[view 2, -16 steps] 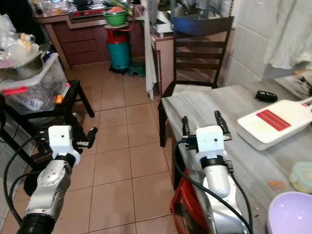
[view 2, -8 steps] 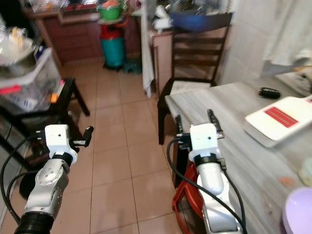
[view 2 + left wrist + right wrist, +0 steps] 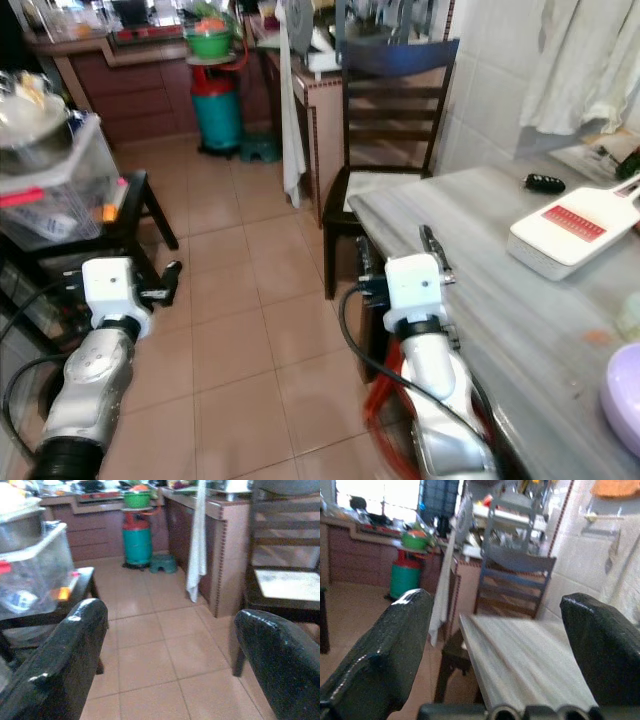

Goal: Setting the table

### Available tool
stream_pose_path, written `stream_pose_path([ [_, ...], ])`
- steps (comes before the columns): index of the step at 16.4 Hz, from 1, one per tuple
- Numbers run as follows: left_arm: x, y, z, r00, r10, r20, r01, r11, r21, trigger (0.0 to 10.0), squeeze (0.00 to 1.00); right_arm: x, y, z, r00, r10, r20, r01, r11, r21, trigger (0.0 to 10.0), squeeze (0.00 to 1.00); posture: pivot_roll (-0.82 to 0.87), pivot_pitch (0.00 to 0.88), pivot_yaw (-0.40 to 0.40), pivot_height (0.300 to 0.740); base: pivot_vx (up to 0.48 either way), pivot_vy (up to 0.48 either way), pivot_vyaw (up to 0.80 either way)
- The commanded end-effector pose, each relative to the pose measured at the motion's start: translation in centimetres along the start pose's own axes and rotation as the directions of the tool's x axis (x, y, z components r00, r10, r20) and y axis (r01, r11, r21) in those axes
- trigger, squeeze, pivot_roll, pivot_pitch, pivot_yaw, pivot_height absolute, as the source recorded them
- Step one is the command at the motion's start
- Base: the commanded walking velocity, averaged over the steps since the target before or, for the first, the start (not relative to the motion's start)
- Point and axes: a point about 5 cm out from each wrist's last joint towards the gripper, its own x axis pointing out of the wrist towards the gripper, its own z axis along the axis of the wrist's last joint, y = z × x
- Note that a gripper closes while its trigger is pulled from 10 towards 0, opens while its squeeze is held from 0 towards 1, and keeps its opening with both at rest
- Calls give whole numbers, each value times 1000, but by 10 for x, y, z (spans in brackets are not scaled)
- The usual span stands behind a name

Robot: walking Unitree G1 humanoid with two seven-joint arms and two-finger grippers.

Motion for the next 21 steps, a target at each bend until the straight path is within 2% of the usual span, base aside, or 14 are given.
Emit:
stream_pose_path([
  [1, 1, 7, 2, 1000, 19, 2, -19, 1000, 20, 10000, 0, 2, 6, 4, 1000, 17, 18, -17, 1000, 20, 10000, 0, -4, 0, 55, 740, 0, 480, 0],
  [5, 2, 6, 2, 1000, 15, 0, -15, 1000, 24, 10000, 0, 3, 7, 7, 999, 27, 40, -28, 999, 19, 10000, 0, -9, 0, 62, 740, 0, 480, 0],
  [11, 5, 3, 1, 1000, 6, -4, -6, 1000, 28, 10000, 0, 2, 7, 7, 999, 23, 41, -24, 999, 24, 10000, 0, -15, 0, 65, 740, 0, 480, 763],
  [15, 3, 2, -1, 1000, 11, -3, -11, 1000, 17, 10000, 0, 2, 5, 5, 999, 26, 36, -27, 999, 22, 10000, 0, -16, 0, 56, 740, 0, 480, 228],
  [17, 3, 1, -3, 1000, 9, -8, -9, 999, 44, 10000, 0, 2, 5, 3, 999, 26, 29, -27, 999, 22, 10000, 0, -15, 0, 54, 740, 0, 0, 0],
  [19, 1, 0, -18, 997, -8, -76, 12, 998, 55, 10000, 0, 1, 4, -6, 1000, 14, -8, -14, 1000, 13, 10000, 0, -15, 0, 50, 740, 0, 0, 0],
  [21, 0, 1, -23, 995, -8, -96, 13, 998, 54, 10000, 0, 0, 3, -10, 1000, 14, -26, -13, 1000, 16, 10000, 0, -17, 0, 49, 740, 0, 0, 0],
])
